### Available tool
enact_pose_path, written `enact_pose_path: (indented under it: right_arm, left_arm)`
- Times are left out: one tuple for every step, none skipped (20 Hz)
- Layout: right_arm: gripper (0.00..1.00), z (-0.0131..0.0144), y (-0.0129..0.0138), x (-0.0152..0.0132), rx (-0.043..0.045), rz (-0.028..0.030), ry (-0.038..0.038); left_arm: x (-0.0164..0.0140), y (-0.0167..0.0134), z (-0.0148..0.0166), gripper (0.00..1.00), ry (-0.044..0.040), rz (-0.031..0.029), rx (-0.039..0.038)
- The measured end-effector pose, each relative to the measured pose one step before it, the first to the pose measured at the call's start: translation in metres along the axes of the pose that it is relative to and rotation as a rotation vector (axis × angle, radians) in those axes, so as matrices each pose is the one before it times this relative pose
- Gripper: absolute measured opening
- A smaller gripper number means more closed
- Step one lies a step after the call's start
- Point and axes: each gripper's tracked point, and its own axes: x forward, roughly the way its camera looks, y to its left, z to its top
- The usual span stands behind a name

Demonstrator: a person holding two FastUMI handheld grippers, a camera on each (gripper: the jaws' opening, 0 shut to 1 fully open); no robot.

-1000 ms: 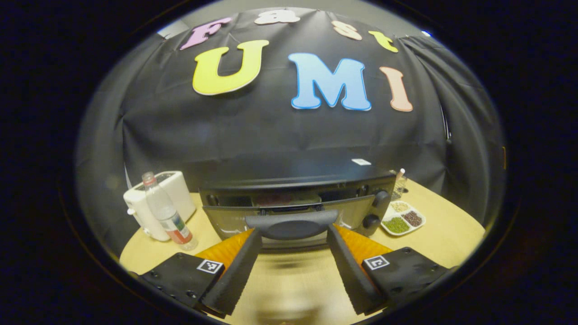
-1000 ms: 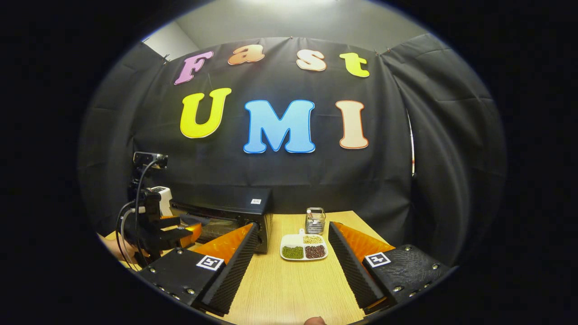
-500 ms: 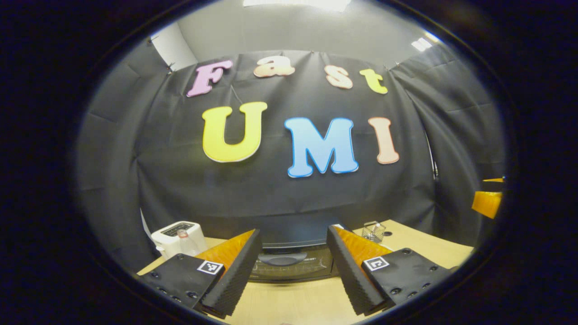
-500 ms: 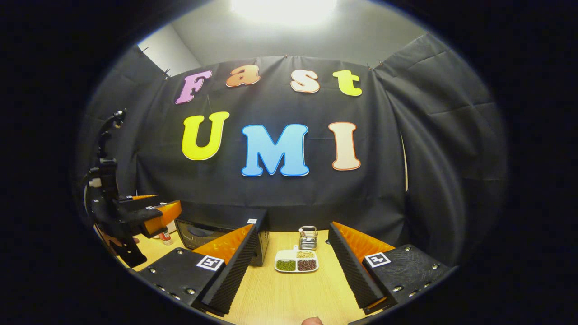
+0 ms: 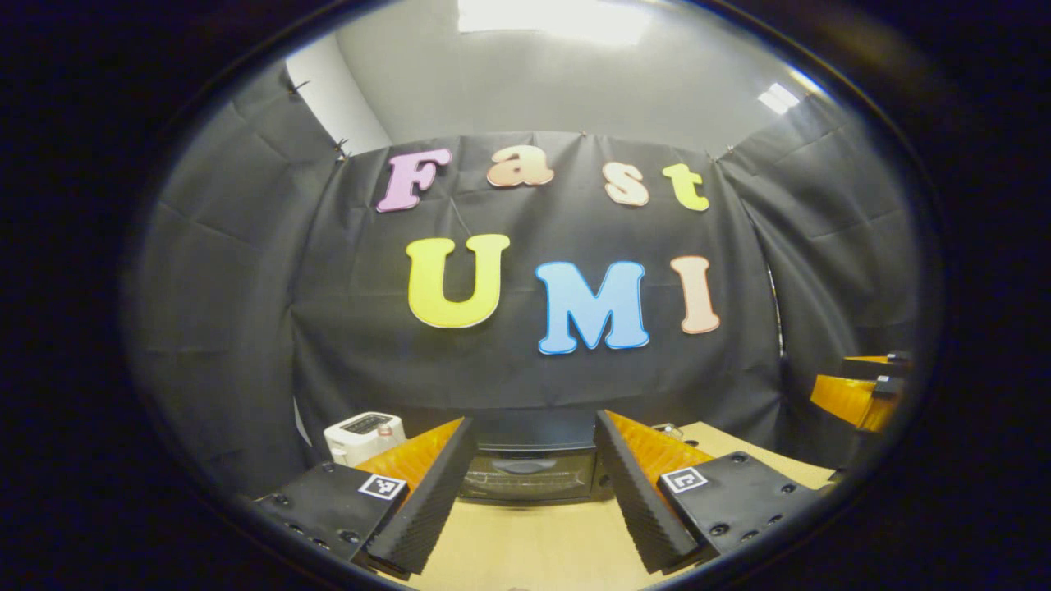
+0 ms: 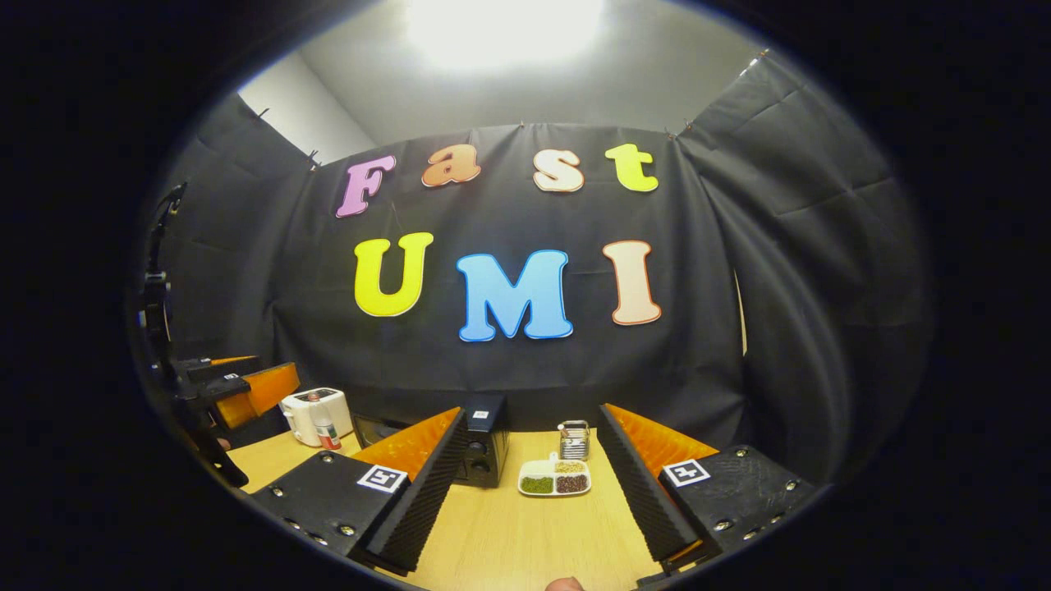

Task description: Open the electric oven with the left hand, put the food in, and close the electric oven.

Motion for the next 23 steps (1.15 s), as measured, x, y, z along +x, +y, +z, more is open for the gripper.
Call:
enact_pose_path:
  right_arm:
    - [0.98, 0.00224, 0.00412, -0.00547, -0.00063, -0.00653, -0.00624]
    - [0.98, 0.00122, 0.00453, -0.00483, -0.00339, -0.00676, -0.00588]
    - [0.98, 0.00022, 0.0047, -0.00552, -0.00497, -0.00634, -0.00314]
    - [0.98, 0.00049, 0.00548, -0.00457, -0.00339, -0.00656, -0.00676]
    - [0.98, 0.00104, 0.0053, -0.00505, -0.00024, -0.00378, -0.00538]
    - [0.98, 0.0009, 0.00654, -0.0053, 0.0007, -0.00004, -0.00713]
    - [0.98, 0.00182, 0.00504, -0.00466, -0.0006, 0.00216, -0.00691]
    - [0.98, -0.00062, 0.00421, -0.00417, 0.00116, 0.00075, -0.00229]
    - [0.98, 0.00114, 0.00396, -0.00421, 0.00293, -0.00111, -0.00364]
    - [0.98, 0.00017, 0.00192, -0.00322, 0.00205, -0.00358, -0.00055]
    - [0.98, 0.0012, 0.00233, -0.00313, 0.00208, -0.00264, -0.00155]
    - [0.98, -0.00054, 0.00284, -0.00254, -0.00086, -0.00154, 0.00021]
    - [0.98, 0.00035, 0.00221, -0.00254, -0.00229, -0.00205, 0.00118]
    - [0.98, 0.00037, 0.00163, -0.00236, -0.00368, -0.0007, -0.00051]
    - [0.98, 0.00159, 0.0013, -0.00228, -0.00505, -0.00191, -0.0027]
    - [0.98, 0.00103, 0.00132, -0.00129, -0.00541, -0.00058, -0.00272]
    - [0.98, 0.00032, 0.00119, -0.0013, -0.00498, -0.00171, 0.00056]
    - [0.98, 0.00024, 0.00079, -0.0017, -0.00257, -0.00196, -0.00041]
    - [0.98, 0.00088, 0.00099, -0.00138, -0.00112, -0.00161, -0.00045]
    - [0.98, 0.0006, 0.00132, -0.00177, 0.00009, -0.00073, -0.00227]
    - [0.98, 0.00109, 0.00113, -0.00034, -0.0011, -0.00006, -0.00232]
    - [0.98, 0.00098, 0.00041, -0.00122, -0.00119, -0.00088, -0.0028]
    - [0.98, 0.00172, 0.00066, -0.0011, -0.00279, -0.00035, -0.00298]
  left_arm:
    - [-0.0083, 0.00294, 0.00168, 1.0, -0.00814, -0.00023, 0.00611]
    - [-0.00667, 0.00382, -0.00002, 1.0, -0.00367, -0.00326, 0.00375]
    - [-0.00704, 0.00345, -0.00067, 1.0, 0.00184, -0.0059, 0.00289]
    - [-0.00757, 0.0042, 0.00024, 0.97, -0.00079, -0.00848, 0.00165]
    - [-0.00586, 0.00388, 0.00035, 1.0, -0.00014, -0.00557, 0.00298]
    - [-0.00664, 0.0057, 0.00173, 1.0, -0.00505, 0.00063, 0.00224]
    - [-0.00581, 0.00589, 0.00187, 1.0, -0.00815, 0.00292, 0.00223]
    - [-0.00488, 0.00612, 0.00046, 0.99, -0.0034, 0.00628, 0.00335]
    - [-0.00482, 0.0044, 0.00099, 0.99, -0.00737, 0.00369, 0.00208]
    - [-0.004, 0.0038, -0.00098, 0.99, -0.00155, 0.00446, 0.00157]
    - [-0.00497, 0.00375, -0.00057, 0.98, 0.00185, 0.0011, -0.00098]
    - [-0.00202, 0.00147, -0.00049, 0.98, 0.0008, -0.00079, -0.0023]
    - [-0.00362, 0.0026, 0.00047, 0.98, -0.00226, 0.00054, -0.00274]
    - [-0.00268, 0.00273, -0.00108, 0.97, 0.00022, -0.0001, -0.00085]
    - [-0.00193, 0.00215, -0.00035, 0.97, 0.00188, -0.00022, 0.00138]
    - [-0.00137, 0.00099, -0.00038, 0.9, -0.00144, -0.00225, 0.00061]
    - [-0.00256, 0.00143, 0.00007, 0.9, 0.00018, -0.00015, 0.00017]
    - [-0.0011, 0.00141, -0.00107, 0.9, 0.00243, -0.00148, -0.00086]
    - [-0.00151, 0.00051, 0.00028, 0.9, 0.00056, -0.00104, -0.0004]
    - [-0.00128, 0.00153, 0.00071, 0.9, -0.00335, 0.00086, 0.00023]
    - [-0.00096, 0.00068, 0.00222, 0.9, -0.00527, -0.00043, 0.00001]
    - [-0.00102, -0.00003, 0.00123, 0.9, -0.0042, -0.00122, 0.0022]
    - [-0.00082, 0.00052, 0.00137, 0.9, -0.00312, -0.00093, 0.00322]
